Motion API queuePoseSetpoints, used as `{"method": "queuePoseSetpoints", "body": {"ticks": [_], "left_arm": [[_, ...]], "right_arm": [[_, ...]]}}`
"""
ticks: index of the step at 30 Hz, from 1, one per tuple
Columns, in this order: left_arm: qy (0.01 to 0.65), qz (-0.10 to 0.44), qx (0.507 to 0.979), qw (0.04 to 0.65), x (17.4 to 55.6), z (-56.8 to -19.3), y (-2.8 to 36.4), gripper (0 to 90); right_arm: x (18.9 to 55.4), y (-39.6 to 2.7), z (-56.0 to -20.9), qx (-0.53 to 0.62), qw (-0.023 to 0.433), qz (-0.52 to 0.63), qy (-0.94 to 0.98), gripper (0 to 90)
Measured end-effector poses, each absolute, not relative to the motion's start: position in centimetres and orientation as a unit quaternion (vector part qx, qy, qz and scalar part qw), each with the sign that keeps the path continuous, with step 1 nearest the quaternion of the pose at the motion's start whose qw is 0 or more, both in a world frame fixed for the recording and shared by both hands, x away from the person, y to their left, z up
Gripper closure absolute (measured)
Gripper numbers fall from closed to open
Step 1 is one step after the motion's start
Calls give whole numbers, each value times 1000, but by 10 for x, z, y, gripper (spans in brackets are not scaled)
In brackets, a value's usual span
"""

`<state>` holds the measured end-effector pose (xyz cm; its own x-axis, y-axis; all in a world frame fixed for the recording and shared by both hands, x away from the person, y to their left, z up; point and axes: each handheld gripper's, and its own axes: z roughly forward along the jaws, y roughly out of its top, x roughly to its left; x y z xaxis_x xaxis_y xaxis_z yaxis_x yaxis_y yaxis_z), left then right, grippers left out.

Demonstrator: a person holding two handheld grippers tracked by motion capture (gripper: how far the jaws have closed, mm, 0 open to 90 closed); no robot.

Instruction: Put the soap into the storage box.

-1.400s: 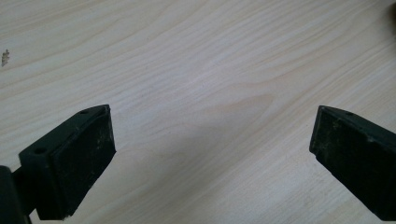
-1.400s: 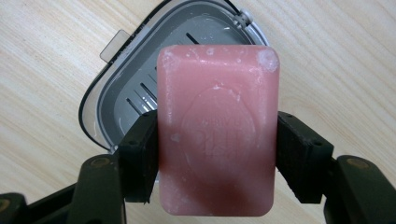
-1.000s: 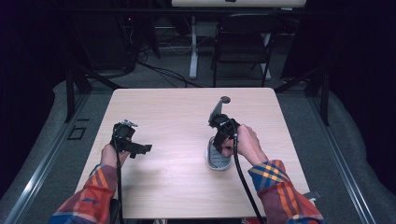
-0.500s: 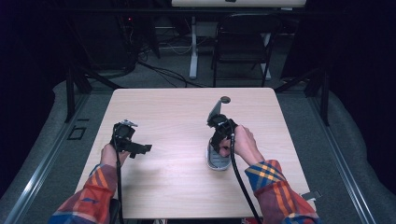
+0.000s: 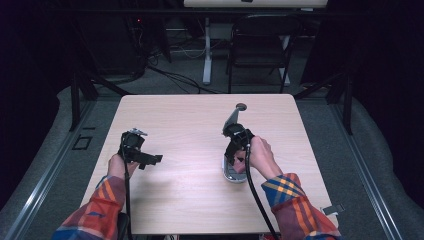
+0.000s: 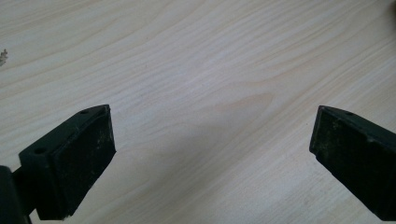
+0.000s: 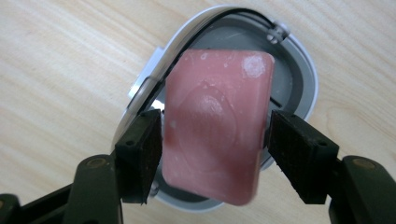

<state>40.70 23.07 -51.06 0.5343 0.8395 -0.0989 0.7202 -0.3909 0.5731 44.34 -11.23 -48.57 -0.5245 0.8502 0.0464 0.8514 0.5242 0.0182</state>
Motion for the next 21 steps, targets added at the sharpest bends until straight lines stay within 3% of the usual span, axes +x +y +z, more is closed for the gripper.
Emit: {"method": "queuePoseSetpoints", "body": {"ticks": [7, 15, 21], "left_arm": [[468, 105, 830, 286, 407, -511, 227, 1], [470, 106, 828, 288, 406, -510, 231, 1], [469, 105, 829, 288, 406, -510, 229, 1]], "right_arm": [[437, -121, -483, -485, 40, -50, -872, 448], [426, -137, -471, -468, 19, -78, -880, 403], [413, -152, -454, -456, -5, -107, -883, 321]]}}
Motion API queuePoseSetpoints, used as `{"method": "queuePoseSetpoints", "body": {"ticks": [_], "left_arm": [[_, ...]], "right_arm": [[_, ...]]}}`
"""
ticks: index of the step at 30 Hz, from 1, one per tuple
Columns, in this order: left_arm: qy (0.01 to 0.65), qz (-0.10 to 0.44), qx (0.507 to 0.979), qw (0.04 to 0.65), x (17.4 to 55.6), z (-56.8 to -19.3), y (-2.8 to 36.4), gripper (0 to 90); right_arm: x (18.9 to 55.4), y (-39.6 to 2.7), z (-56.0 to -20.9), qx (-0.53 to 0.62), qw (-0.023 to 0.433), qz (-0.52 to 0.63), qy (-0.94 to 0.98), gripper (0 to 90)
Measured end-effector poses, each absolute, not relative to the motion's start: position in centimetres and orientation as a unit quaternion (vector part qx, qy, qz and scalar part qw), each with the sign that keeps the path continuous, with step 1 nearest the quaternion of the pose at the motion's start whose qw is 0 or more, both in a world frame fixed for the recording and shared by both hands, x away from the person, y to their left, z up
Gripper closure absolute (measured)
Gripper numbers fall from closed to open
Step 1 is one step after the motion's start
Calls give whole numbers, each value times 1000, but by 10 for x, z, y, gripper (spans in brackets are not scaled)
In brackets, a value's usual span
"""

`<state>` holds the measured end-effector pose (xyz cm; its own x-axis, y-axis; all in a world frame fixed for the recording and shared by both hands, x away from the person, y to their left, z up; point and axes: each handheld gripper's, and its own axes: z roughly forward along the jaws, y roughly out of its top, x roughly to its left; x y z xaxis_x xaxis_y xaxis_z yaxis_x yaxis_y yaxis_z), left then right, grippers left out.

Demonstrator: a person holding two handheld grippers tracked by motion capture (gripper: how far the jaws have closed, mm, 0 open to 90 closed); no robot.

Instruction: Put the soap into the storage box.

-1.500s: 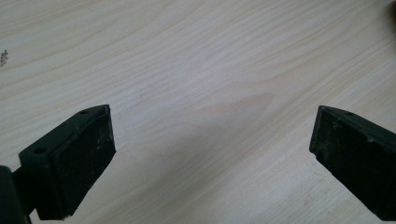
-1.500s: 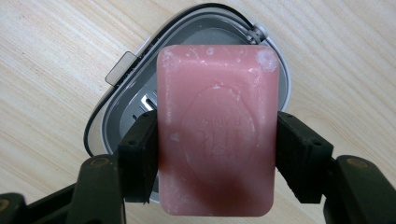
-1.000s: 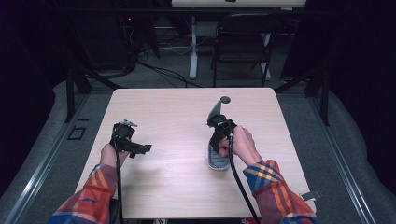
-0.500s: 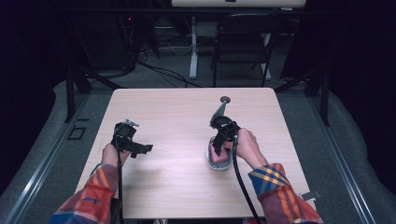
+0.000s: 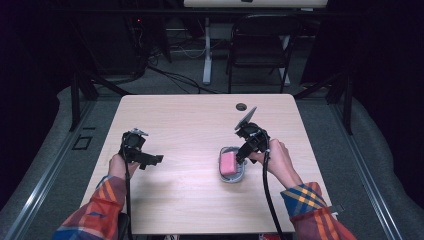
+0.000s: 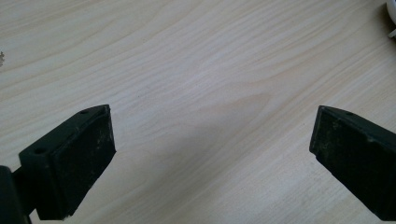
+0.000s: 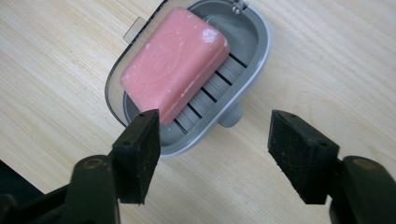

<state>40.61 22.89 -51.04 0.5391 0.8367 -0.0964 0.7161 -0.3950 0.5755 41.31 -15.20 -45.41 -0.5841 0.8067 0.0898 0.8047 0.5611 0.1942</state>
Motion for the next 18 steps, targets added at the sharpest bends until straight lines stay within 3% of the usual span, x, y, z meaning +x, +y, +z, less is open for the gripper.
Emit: {"method": "queuePoseSetpoints", "body": {"ticks": [10, 18], "left_arm": [[467, 107, 829, 289, 406, -510, 230, 1], [467, 105, 829, 290, 406, -510, 230, 1]], "right_arm": [[389, -180, -438, 430, 56, 159, 887, 158], [374, -206, -434, 419, 85, 170, 888, 114]]}}
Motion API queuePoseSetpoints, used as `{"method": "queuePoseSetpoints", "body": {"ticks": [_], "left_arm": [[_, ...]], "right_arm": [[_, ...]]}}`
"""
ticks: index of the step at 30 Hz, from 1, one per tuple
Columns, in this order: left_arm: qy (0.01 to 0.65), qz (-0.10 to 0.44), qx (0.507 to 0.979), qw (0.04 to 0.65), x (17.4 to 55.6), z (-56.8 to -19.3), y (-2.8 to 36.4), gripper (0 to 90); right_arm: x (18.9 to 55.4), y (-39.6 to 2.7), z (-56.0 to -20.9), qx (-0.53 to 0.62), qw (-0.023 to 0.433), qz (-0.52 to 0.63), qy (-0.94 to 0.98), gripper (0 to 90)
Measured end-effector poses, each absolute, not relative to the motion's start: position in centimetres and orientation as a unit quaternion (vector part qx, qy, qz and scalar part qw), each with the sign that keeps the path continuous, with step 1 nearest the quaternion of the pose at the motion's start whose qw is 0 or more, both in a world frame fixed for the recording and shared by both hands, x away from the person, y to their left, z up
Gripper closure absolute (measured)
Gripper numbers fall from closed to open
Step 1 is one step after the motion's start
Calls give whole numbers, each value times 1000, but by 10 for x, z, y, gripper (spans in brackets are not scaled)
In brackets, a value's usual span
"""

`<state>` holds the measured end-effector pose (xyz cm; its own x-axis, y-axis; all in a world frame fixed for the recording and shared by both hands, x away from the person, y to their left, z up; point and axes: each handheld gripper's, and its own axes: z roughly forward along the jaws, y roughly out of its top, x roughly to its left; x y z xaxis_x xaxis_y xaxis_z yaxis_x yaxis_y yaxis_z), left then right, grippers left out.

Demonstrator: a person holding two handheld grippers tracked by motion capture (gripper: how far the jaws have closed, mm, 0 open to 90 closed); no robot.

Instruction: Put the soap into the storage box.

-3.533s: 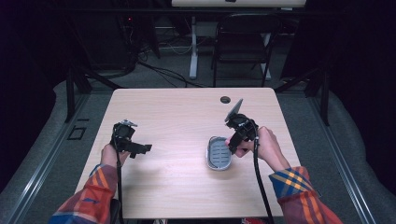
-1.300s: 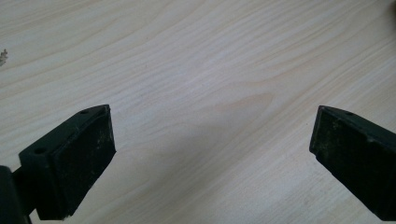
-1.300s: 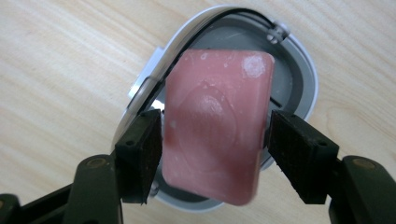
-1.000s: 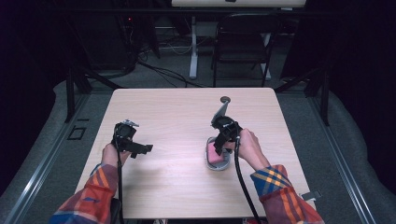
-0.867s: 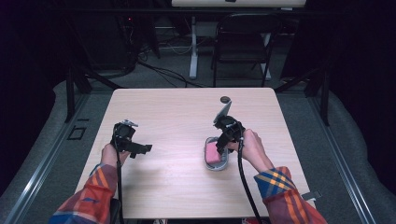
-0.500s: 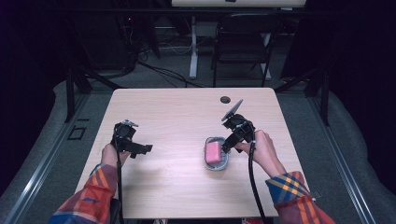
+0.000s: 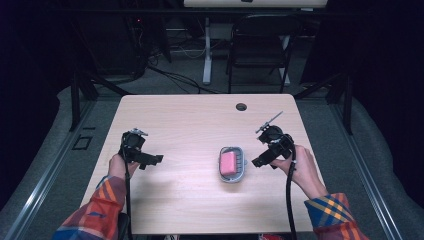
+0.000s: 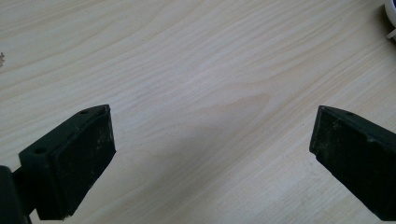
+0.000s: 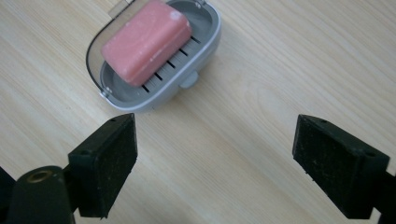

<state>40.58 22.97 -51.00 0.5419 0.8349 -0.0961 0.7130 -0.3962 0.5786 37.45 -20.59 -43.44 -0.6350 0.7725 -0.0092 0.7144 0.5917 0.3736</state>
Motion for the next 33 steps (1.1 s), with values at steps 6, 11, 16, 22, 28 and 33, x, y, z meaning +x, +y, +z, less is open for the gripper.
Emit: {"method": "queuePoseSetpoints", "body": {"ticks": [6, 11, 16, 22, 28, 33], "left_arm": [[467, 105, 829, 289, 406, -511, 229, 1], [465, 103, 831, 289, 406, -511, 229, 1], [464, 102, 831, 288, 406, -511, 230, 1], [463, 101, 832, 289, 406, -512, 229, 1], [461, 98, 833, 288, 406, -513, 229, 1], [460, 99, 835, 287, 406, -513, 229, 1]], "right_arm": [[362, -234, -436, 425, 111, 177, 881, 40], [356, -251, -442, 432, 120, 170, 877, 7], [352, -265, -449, 437, 127, 159, 876, 0], [346, -285, -465, 449, 135, 151, 870, 0], [340, -301, -489, 462, 128, 145, 865, 0], [333, -311, -506, 471, 118, 140, 863, 0]]}}
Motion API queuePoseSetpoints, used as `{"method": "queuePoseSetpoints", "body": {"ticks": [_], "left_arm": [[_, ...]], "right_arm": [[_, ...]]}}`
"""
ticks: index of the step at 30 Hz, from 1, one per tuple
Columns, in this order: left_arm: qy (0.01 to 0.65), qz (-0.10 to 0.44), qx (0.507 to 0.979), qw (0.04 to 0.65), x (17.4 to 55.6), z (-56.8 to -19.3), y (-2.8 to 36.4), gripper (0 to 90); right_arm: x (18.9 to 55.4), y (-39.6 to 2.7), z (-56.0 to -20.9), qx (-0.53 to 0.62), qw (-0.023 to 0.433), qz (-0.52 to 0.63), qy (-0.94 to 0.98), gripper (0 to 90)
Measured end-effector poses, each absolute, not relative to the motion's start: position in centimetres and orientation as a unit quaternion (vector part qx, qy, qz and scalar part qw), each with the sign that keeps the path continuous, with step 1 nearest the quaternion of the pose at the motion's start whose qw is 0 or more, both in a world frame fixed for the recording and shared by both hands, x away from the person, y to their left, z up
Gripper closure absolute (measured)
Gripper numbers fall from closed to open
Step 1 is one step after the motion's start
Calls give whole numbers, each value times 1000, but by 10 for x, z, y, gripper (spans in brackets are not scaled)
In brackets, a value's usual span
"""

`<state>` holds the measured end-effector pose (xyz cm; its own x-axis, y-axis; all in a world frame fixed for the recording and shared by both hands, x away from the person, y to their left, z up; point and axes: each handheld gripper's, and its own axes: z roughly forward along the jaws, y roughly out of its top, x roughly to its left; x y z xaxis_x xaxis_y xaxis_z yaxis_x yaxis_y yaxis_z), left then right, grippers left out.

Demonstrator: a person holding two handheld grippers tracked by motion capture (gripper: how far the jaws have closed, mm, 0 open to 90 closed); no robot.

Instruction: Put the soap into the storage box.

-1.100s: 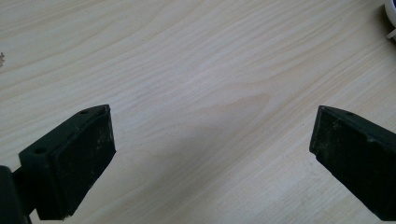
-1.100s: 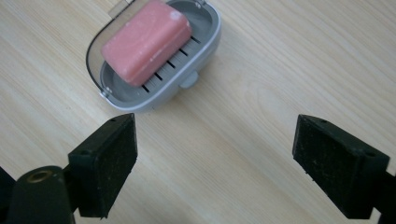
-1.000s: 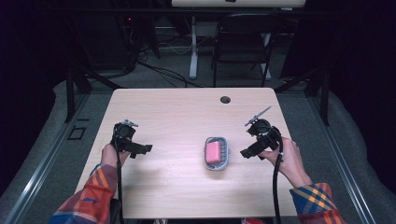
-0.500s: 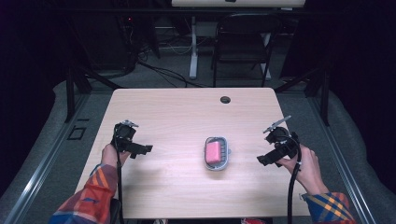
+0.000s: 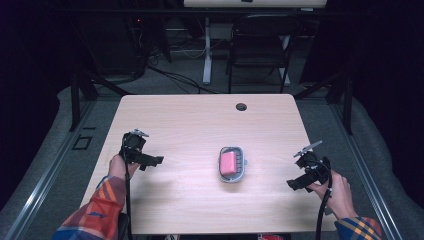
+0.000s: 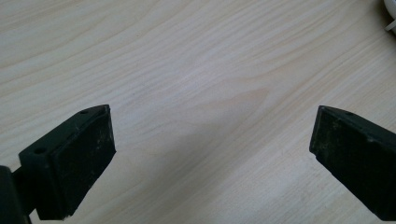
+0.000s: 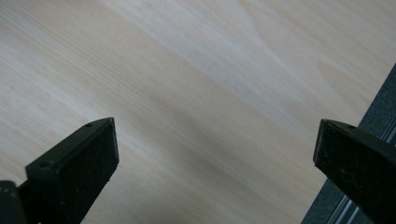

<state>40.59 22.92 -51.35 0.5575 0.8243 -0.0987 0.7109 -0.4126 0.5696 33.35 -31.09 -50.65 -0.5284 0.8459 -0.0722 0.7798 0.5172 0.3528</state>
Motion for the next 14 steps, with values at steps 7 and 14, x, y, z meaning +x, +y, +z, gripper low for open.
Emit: {"method": "queuePoseSetpoints", "body": {"ticks": [7, 14], "left_arm": [[453, 97, 839, 286, 406, -513, 228, 1], [450, 97, 841, 285, 407, -514, 228, 1]], "right_arm": [[328, -315, -526, 473, 107, 118, 866, 0], [335, -314, -534, 463, 93, 96, 876, 0]]}}
